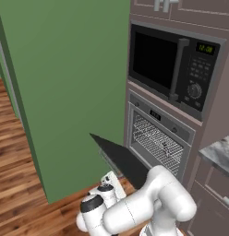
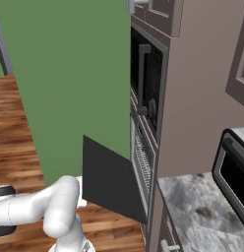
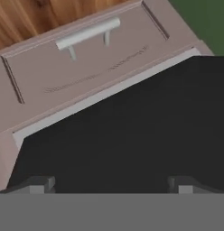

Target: Place the fish on the bottom rack of the oven, and slide the tray back inside. Close the oven door.

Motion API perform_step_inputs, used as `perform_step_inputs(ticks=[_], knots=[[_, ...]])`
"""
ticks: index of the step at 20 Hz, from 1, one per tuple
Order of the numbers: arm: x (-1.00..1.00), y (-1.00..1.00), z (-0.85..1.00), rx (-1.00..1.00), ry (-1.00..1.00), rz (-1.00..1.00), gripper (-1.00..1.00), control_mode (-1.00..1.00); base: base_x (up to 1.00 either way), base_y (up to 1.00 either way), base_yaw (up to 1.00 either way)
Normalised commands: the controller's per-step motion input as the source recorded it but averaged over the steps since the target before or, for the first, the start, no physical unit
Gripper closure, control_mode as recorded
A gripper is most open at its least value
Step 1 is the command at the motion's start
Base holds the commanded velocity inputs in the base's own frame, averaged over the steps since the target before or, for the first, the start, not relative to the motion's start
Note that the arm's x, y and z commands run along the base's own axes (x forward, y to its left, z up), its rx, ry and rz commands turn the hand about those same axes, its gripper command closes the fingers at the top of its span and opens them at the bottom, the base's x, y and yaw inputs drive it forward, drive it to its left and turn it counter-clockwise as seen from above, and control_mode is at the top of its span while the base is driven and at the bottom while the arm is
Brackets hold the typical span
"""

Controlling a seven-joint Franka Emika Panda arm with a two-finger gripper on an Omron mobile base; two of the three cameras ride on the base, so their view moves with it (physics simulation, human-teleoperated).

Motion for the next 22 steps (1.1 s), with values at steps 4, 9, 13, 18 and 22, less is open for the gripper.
perform_step_inputs(ticks=[4,9,13,18,22], knots=[[0.01,-1.0,0.16,-0.1,-0.18,-0.13,-1.0,-1.0,0.0,0.0,0.0],[0.25,-1.0,0.4,-0.02,-0.12,-0.07,-1.0,-1.0,0.0,0.0,0.0],[0.6,-1.0,0.65,0.0,-0.1,-0.01,-1.0,-1.0,0.0,0.0,0.0],[0.8,-1.0,0.73,0.0,-0.11,0.0,-1.0,-1.0,0.0,0.0,0.0],[0.88,-1.0,0.66,0.0,-0.13,0.0,-1.0,-1.0,0.0,0.0,0.0]])
